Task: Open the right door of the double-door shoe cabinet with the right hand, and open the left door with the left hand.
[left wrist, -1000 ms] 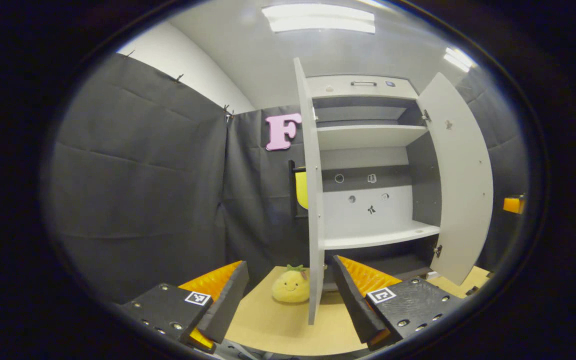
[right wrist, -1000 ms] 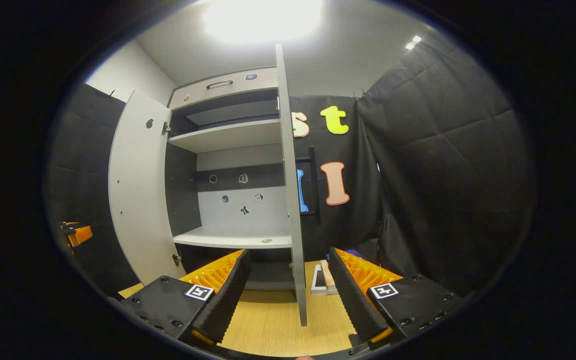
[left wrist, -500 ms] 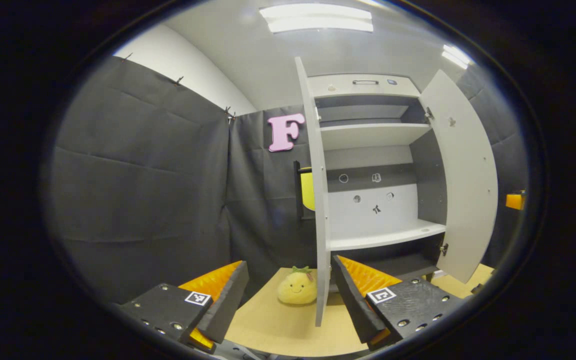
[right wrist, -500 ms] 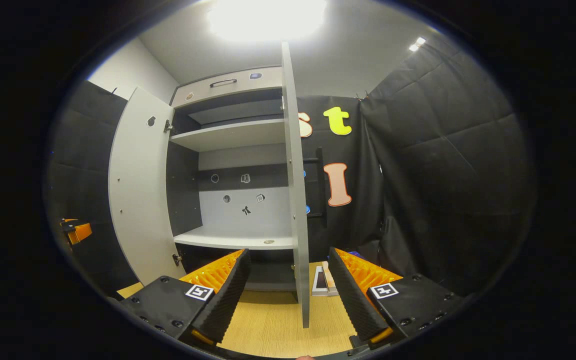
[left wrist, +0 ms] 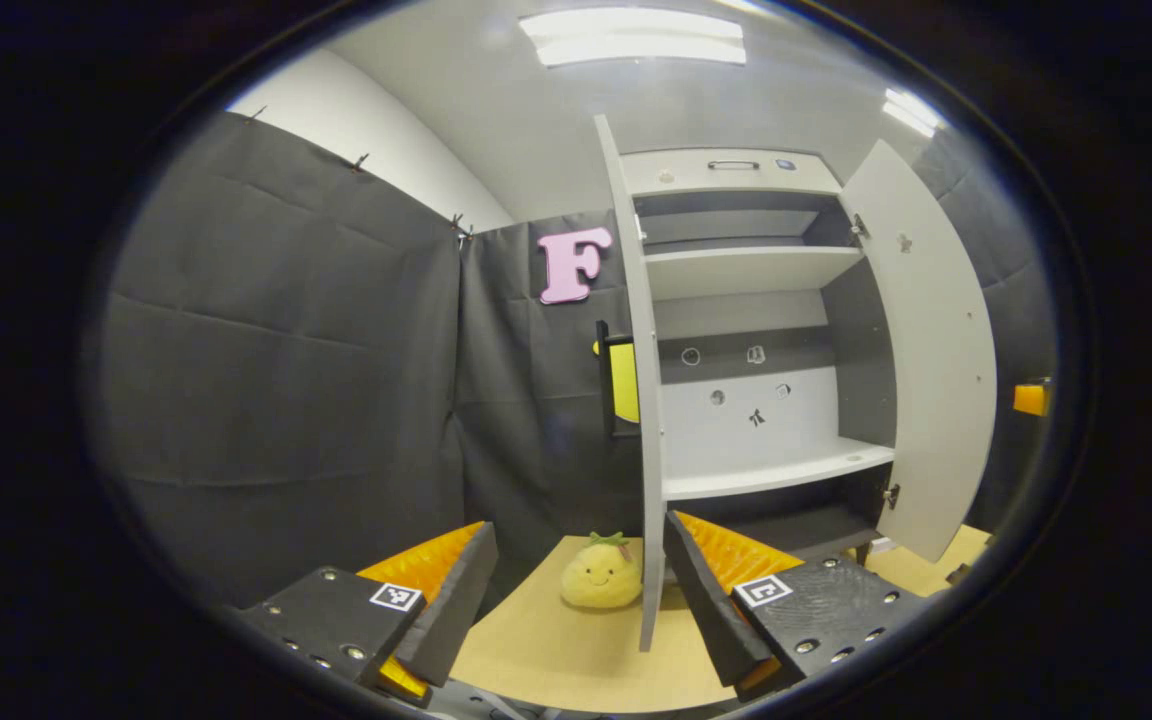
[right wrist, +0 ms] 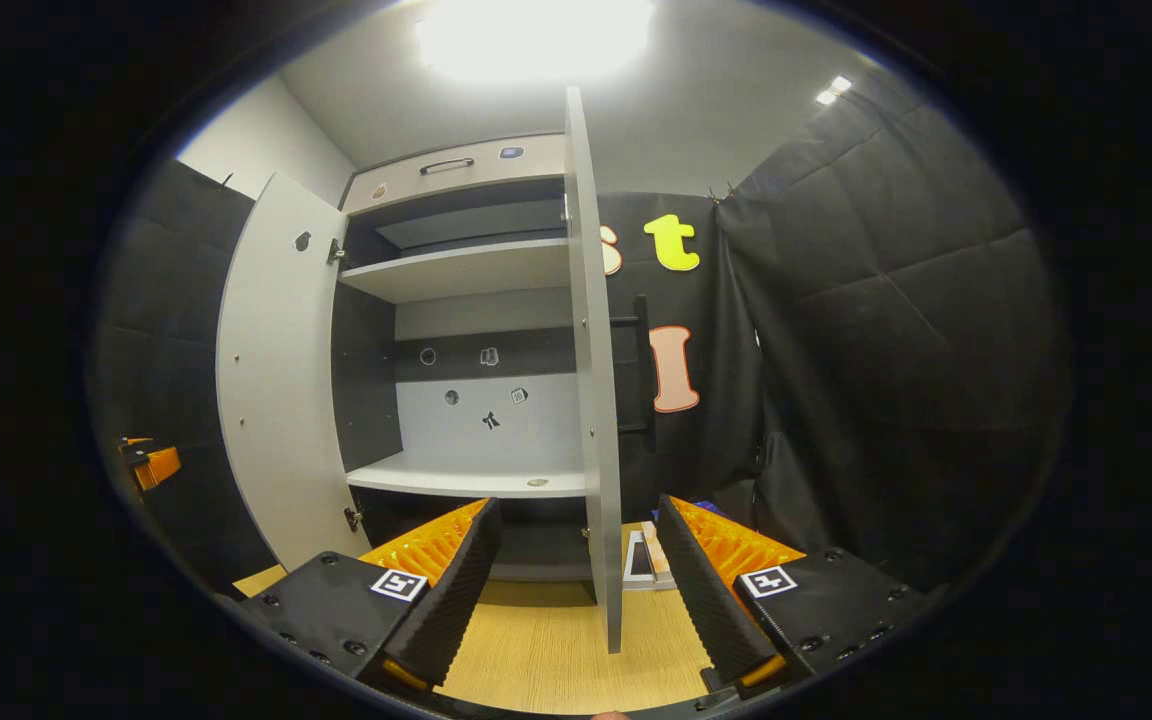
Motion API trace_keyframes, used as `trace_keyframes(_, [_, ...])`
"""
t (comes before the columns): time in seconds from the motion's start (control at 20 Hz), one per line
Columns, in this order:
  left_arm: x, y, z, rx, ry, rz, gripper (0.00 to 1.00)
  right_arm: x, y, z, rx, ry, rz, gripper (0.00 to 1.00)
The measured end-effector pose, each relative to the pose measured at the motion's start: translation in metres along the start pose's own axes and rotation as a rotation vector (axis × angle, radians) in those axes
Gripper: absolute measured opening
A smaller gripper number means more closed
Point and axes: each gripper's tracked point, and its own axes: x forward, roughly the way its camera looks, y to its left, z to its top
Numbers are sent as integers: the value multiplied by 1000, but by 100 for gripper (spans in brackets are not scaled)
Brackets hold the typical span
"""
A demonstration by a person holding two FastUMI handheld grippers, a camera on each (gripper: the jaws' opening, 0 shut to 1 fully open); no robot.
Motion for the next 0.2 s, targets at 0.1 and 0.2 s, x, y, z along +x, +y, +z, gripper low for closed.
trace_keyframes(0.1, [0, 0, -2, 4, 3, -1, 99, 0, 2, -2, 2, 5, 2, 98])
trace_keyframes(0.2, [1, -2, -2, 9, 4, -7, 99, -1, 4, -3, 3, 6, 2, 98])
